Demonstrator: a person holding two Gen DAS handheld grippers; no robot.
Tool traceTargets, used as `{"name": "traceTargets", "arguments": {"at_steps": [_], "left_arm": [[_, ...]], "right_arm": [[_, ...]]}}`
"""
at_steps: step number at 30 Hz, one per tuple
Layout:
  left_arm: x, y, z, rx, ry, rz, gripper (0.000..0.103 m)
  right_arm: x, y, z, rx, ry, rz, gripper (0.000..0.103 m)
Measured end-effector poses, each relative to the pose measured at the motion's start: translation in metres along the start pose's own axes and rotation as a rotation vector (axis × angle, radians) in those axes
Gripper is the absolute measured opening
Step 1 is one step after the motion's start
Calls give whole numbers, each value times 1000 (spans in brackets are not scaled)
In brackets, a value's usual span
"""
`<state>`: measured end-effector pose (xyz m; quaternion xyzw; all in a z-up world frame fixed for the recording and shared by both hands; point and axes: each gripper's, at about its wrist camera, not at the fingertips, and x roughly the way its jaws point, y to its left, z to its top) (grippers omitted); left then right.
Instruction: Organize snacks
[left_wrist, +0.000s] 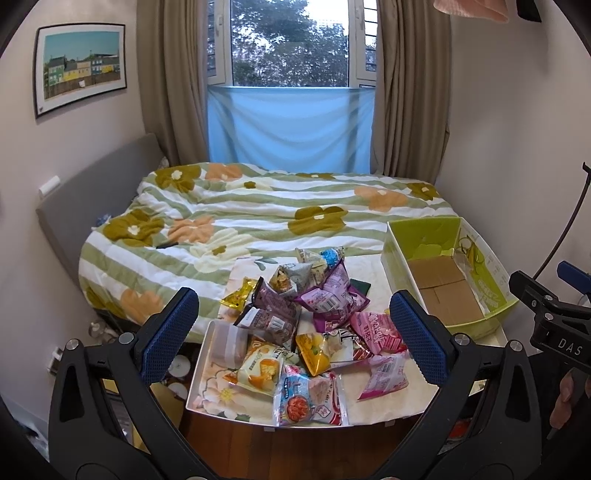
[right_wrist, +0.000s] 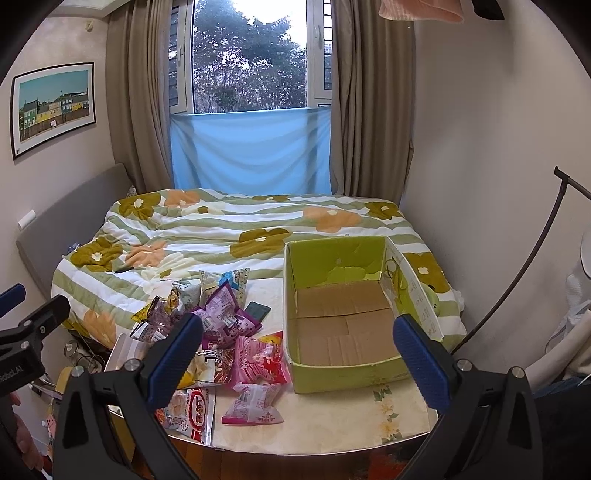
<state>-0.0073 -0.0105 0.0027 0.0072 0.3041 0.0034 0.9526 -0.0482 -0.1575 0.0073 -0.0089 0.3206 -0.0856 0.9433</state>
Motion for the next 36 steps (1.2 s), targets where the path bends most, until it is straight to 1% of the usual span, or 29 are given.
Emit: {"name": "traceTargets", "arguments": {"at_steps": [36], "left_arm": [[0,1,-3,-12,16,5,102]], "right_arm": [[1,6,-2,9,16,18,103]]}}
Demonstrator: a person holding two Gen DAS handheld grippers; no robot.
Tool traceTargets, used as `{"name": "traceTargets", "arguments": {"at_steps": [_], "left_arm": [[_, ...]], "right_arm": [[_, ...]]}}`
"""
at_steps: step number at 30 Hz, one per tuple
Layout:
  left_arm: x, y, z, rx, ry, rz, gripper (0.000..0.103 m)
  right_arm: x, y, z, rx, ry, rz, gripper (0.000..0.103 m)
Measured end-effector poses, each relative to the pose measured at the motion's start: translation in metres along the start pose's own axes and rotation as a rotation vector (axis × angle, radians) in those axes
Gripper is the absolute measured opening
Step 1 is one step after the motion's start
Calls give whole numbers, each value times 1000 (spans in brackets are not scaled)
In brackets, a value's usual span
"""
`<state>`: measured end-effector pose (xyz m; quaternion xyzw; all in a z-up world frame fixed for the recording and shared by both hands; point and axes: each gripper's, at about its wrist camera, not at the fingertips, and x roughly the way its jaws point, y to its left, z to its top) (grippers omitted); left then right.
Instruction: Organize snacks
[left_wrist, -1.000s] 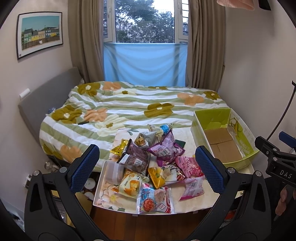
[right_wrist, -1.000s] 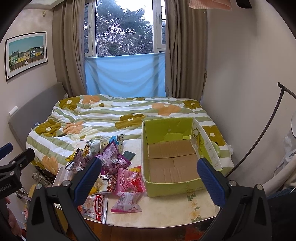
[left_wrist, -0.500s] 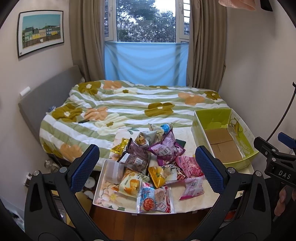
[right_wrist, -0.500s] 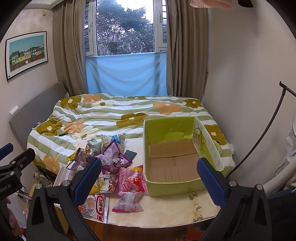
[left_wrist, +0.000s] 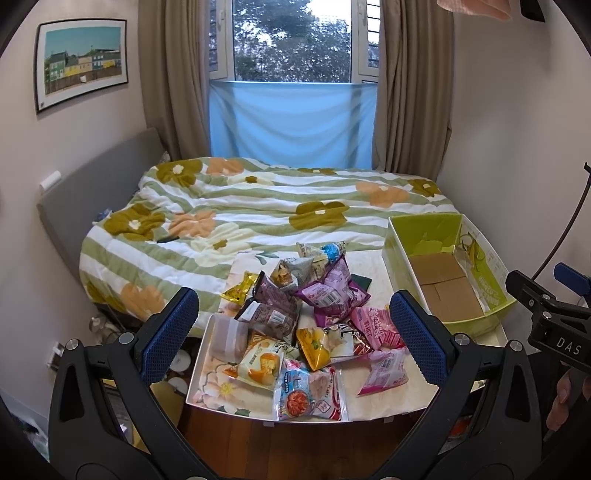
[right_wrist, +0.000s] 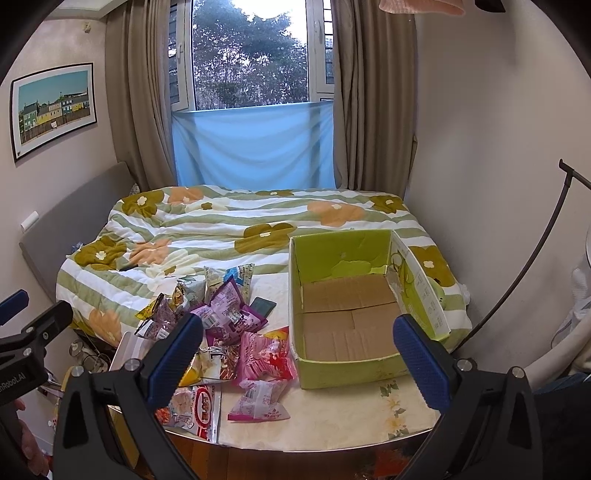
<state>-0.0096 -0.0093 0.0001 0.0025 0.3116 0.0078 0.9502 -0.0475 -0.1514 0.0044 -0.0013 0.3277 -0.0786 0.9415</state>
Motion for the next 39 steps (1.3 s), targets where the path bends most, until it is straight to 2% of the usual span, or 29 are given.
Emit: {"name": "traceTargets", "arguments": {"at_steps": [26,30,34,39], "left_arm": [[-13,1,1,-25,-11,-4,102],[-1,5,-2,-40,29,-14,102],[24,9,-17,-60,109,-19,102],[63,16,-46,-118,232,-28,102]], "right_arm": [[-7,-5,4,-9,-17,16,103],[0,-10,2,16,-2,34,103],[17,-12,-10,23,42,49,103],[57,-14,-35,28,140,119,103]]}}
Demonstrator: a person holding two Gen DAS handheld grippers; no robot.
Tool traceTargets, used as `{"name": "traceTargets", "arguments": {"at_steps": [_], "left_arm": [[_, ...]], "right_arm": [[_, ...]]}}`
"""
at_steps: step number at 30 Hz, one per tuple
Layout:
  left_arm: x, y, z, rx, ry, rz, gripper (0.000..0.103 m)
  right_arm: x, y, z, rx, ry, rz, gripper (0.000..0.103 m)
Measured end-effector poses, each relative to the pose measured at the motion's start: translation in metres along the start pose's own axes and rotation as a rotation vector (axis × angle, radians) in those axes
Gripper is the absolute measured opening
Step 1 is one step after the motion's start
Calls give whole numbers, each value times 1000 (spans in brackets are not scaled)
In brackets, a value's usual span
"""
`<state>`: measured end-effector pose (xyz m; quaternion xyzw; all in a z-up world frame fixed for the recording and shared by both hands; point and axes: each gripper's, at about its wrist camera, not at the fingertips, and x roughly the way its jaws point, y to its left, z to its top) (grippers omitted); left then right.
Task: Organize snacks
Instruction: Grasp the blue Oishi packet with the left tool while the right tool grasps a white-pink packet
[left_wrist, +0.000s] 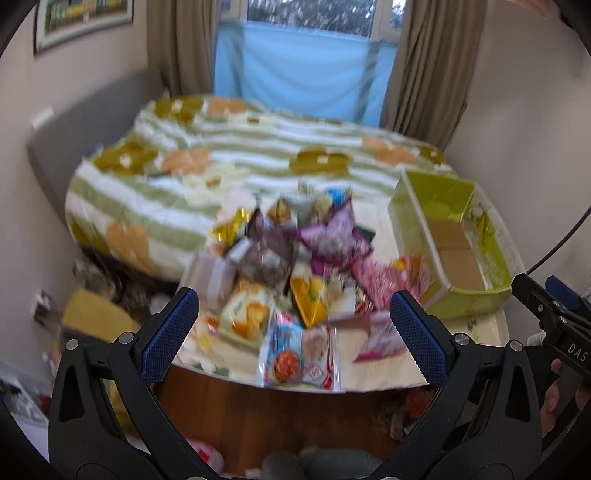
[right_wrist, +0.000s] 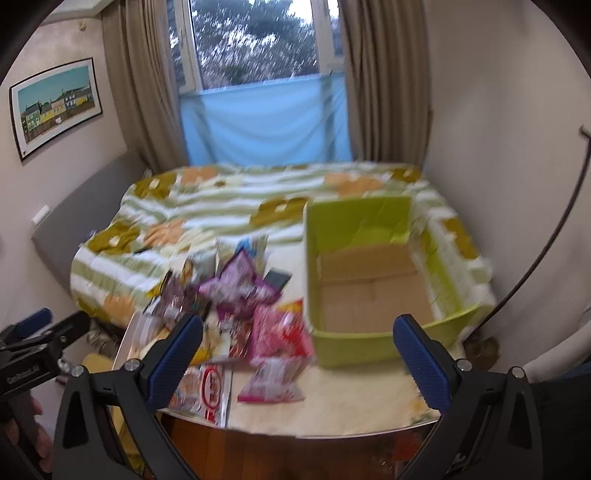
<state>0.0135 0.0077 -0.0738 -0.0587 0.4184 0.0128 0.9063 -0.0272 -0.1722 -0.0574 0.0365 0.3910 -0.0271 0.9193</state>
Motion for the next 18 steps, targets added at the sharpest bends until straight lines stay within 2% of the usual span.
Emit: {"name": "traceTargets", "arguments": {"at_steps": [9,11,18], "left_arm": [[95,18,-47,-121,219,-28,102],[116,20,-59,-128,269,-16,102],[162,24,-83,-168,340,-44,102]], "right_arm": [[79,-11,-41,24,143,77,103],[96,-11,-51,12,167,87,103],[146,-6,-79,-18,273,125,103]]}}
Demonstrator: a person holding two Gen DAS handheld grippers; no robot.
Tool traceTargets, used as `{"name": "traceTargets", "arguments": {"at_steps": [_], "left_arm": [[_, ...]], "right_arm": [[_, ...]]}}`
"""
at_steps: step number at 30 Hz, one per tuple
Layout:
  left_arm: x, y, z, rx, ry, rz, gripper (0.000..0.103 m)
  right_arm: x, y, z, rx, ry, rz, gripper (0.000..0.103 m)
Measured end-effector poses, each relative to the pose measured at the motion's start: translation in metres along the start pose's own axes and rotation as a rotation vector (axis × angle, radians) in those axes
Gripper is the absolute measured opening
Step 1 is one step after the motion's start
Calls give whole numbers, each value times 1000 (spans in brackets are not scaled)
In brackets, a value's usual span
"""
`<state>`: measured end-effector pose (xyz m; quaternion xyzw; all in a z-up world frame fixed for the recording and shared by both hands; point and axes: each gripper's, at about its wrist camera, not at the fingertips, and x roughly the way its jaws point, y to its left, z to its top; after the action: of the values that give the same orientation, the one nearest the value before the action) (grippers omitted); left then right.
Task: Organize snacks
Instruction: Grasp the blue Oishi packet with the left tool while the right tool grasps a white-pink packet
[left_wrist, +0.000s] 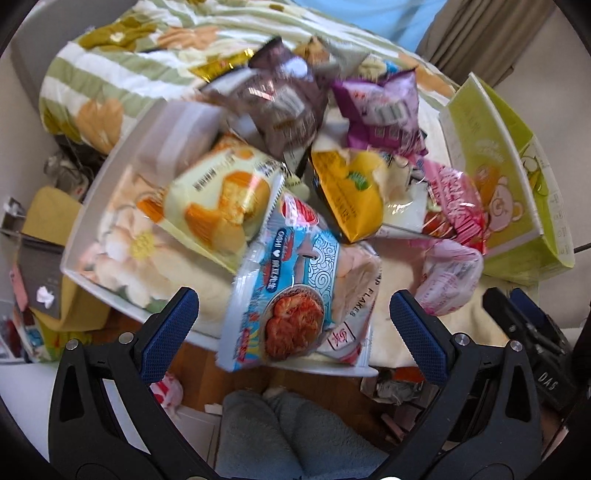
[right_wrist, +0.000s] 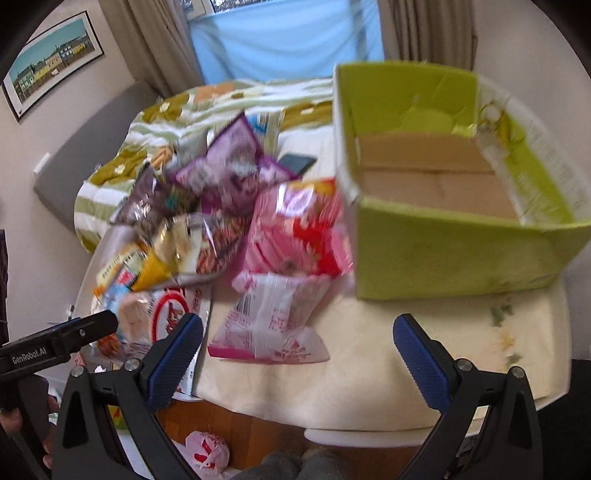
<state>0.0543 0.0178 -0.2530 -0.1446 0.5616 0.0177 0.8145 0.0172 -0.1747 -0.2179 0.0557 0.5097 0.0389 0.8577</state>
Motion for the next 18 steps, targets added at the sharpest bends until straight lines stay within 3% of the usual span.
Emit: {"name": "traceTargets", "arguments": {"at_steps": [4,12,14,16,18], "left_arm": [[17,-3,-2,3,19,-55,102],[48,-4,-2,18,63,-85,100],[50,-1,-3,10,72,-111,93],[48,-3,-4,30,62,-144,78],[47,-4,-7,34,66,-158,74]], "right_arm": [[18,1,-3,13,3,14,103],[40,4,-6,39,33,0,97],[44,5,-6,44,43,14,93],[46,6,-7,43,43,14,89],[48,9,-7,44,45,18,85]]}}
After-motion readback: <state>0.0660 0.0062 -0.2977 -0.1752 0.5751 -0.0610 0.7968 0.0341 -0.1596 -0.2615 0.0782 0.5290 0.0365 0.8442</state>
